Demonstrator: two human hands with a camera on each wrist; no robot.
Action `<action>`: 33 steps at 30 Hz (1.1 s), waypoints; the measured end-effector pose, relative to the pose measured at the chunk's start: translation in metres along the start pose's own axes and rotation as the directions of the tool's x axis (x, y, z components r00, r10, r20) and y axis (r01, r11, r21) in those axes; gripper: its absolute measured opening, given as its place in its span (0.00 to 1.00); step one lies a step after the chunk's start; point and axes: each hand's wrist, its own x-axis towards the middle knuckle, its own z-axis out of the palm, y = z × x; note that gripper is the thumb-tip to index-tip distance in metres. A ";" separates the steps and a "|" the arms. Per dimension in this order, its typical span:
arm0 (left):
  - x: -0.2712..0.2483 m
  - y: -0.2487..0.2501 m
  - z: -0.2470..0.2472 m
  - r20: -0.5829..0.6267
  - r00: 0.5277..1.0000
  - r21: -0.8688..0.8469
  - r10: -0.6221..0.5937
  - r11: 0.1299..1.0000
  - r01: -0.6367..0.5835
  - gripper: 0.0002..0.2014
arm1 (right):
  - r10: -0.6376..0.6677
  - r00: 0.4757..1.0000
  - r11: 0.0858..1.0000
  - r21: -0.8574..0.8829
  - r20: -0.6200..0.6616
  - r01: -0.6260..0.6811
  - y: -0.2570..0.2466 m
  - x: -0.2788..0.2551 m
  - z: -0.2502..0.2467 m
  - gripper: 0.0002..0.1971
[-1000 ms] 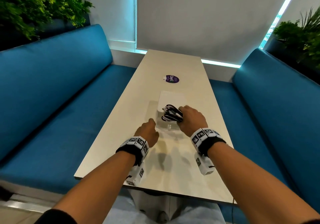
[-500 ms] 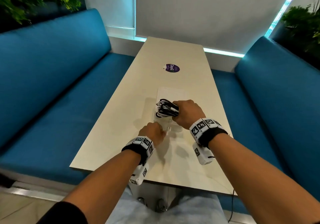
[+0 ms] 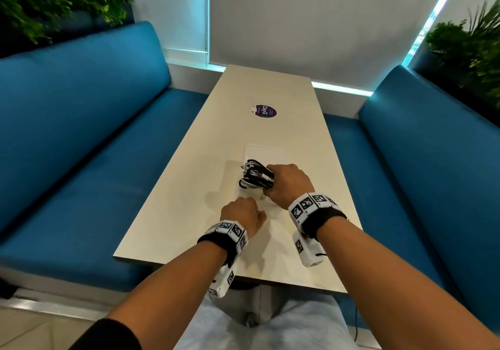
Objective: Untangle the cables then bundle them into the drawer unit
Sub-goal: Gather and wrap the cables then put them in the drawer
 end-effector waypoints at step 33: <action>-0.009 -0.044 -0.033 0.090 0.996 -0.053 -0.003 0.999 0.008 0.14 | 0.062 0.998 0.998 0.007 0.007 -0.062 -0.007 -0.007 -0.003 0.11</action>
